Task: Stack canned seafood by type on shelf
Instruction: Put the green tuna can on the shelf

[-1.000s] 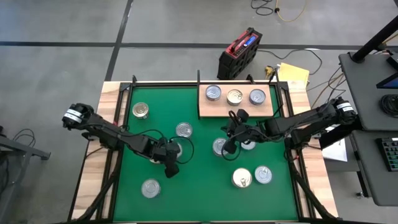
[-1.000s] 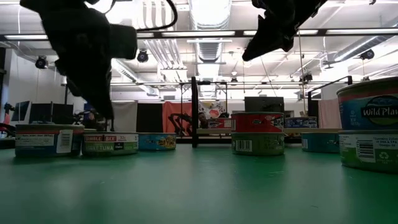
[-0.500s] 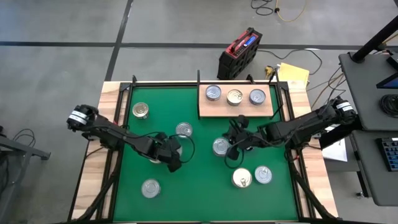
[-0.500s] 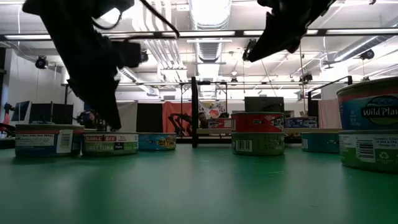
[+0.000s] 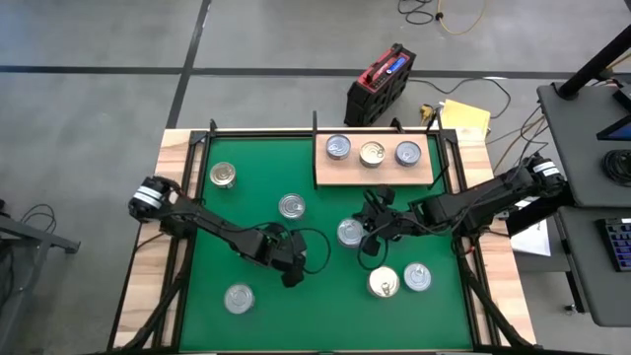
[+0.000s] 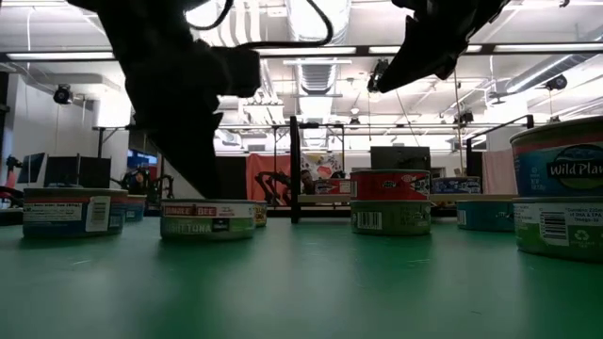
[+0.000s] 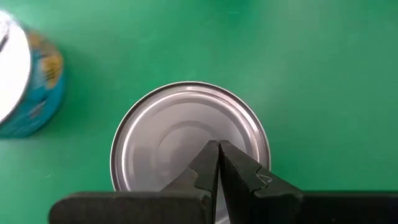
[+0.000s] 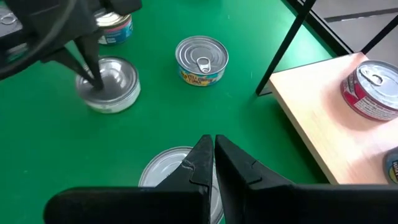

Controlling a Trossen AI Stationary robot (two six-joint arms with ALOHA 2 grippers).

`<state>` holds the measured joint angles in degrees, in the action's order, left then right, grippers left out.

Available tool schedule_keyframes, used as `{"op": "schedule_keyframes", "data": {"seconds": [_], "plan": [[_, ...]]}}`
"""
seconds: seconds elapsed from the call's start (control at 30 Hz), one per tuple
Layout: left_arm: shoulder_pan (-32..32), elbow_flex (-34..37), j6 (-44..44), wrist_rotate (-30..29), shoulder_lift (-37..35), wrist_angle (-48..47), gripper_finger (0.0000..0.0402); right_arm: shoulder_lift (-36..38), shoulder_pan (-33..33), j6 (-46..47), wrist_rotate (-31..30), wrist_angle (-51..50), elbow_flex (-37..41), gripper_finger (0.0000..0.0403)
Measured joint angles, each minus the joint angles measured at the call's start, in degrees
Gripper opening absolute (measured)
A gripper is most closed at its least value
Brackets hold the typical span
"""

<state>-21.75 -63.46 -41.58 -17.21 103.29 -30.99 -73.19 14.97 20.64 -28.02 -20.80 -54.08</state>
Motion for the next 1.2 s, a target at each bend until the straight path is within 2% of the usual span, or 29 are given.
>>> {"op": "schedule_keyframes", "data": {"seconds": [0.17, 0.33, 0.43, 0.6, 0.77, 0.9, 1.1, 1.2], "plan": [[-2.11, -3.55, 0.76, 0.73, 1.5, -0.62, 0.0, 0.0, 1.16, 2.03, 1.12, 0.08, 0.0, 0.0009], [-3.75, -5.98, 1.46, -1.48, 1.15, -4.19, 0.0, -1.59, 1.91, 7.28, 3.4, 0.8, 0.0, 0.0009], [-4.36, -6.73, 1.22, -2.43, 1.13, -6.27, 0.0, -3.93, 1.91, 9.35, 6.86, 2.49, 0.02, 0.0009], [-6.33, -6.35, 2.03, -5.78, -0.14, -6.5, 0.0, -7.81, 2.05, 9.4, 11.05, 7.56, 0.04, 0.0009], [-8.95, -3.68, 2.07, -6.13, -3.03, -5.9, 0.0, -11.99, 2.04, 8.91, 11.97, 14.8, 0.04, 0.0009], [-11.24, 0.74, 2.24, -6.25, -5.87, -0.39, 0.0, -14.71, 2.02, 8.75, 12.18, 15.65, -1.68, 0.0009], [-13.36, 11.05, 8.0, -6.2, -9.1, 21.71, 0.0, -19.62, 2.02, 6.47, 12.18, 15.47, -6.82, 0.0009], [-13.21, 13.49, 6.37, -6.3, -8.84, 26.02, 0.0, -22.42, 2.02, 4.84, 12.22, 15.1, -10.13, 0.0009]]}}
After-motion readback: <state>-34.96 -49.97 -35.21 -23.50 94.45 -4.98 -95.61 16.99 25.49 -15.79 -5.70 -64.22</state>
